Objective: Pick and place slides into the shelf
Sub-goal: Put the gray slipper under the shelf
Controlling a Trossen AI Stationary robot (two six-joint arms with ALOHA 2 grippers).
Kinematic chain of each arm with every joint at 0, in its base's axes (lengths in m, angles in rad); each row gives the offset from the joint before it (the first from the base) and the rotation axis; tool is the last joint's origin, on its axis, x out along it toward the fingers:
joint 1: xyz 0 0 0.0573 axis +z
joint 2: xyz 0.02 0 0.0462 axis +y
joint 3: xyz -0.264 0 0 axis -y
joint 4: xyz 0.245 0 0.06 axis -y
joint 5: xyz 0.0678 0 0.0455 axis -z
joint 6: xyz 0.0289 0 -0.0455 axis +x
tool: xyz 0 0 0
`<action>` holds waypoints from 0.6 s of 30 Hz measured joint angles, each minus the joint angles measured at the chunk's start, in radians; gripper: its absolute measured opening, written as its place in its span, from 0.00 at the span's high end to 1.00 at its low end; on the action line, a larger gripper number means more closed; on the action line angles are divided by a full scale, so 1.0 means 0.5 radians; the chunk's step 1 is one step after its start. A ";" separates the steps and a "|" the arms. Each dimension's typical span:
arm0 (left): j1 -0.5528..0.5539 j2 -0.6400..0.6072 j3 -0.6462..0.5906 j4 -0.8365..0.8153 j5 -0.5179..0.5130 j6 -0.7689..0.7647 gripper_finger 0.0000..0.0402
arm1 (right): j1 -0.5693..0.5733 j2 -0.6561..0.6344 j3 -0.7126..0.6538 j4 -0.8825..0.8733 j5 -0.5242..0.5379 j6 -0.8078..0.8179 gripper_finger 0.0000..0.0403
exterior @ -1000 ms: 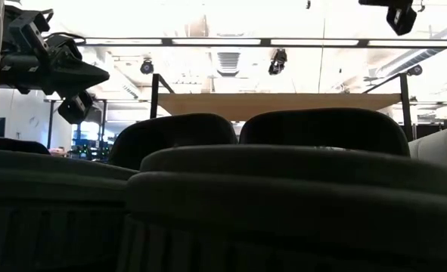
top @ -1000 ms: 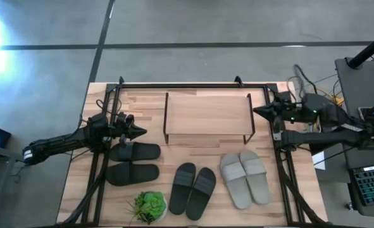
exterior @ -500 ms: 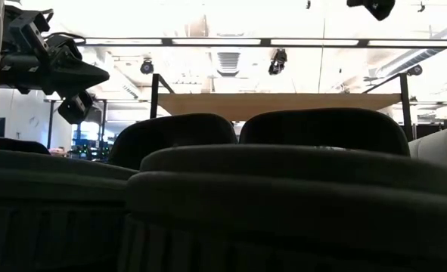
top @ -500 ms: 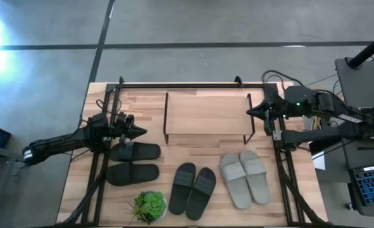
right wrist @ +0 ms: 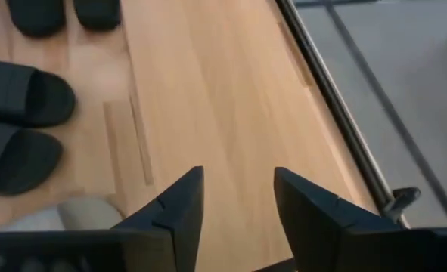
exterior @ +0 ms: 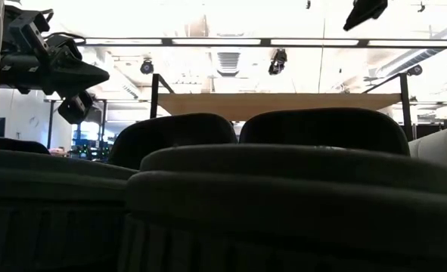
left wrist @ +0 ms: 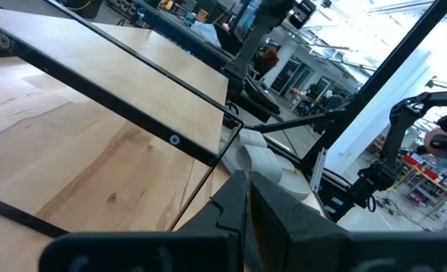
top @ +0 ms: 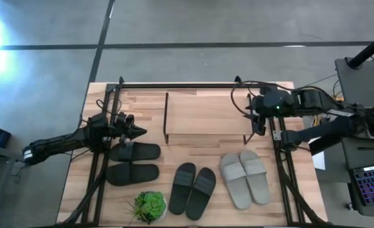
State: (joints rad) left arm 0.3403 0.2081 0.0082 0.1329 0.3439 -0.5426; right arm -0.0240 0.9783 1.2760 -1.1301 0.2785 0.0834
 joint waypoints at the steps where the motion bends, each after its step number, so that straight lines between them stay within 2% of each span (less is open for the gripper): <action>1: 0.000 0.000 -0.001 0.000 -0.001 0.000 1.00 | 0.056 -0.002 0.017 -0.011 0.086 0.024 0.61; 5: 0.000 -0.002 -0.001 0.000 0.000 0.000 1.00 | 0.358 -0.005 0.094 -0.179 0.569 0.085 0.63; 7: 0.000 -0.002 -0.001 0.000 0.000 0.000 1.00 | 0.535 0.000 0.127 -0.278 0.732 0.194 0.66; 13: 0.000 -0.002 -0.001 0.000 -0.001 0.000 1.00 | 0.996 0.112 0.124 -0.413 0.776 0.652 0.70; 18: 0.000 -0.002 -0.001 0.000 0.000 0.000 1.00 | 1.276 0.373 0.090 -0.737 0.687 1.076 0.71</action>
State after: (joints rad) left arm 0.3401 0.2073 0.0079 0.1329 0.3439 -0.5426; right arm 0.6142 1.1646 1.3212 -1.4985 0.6222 0.6215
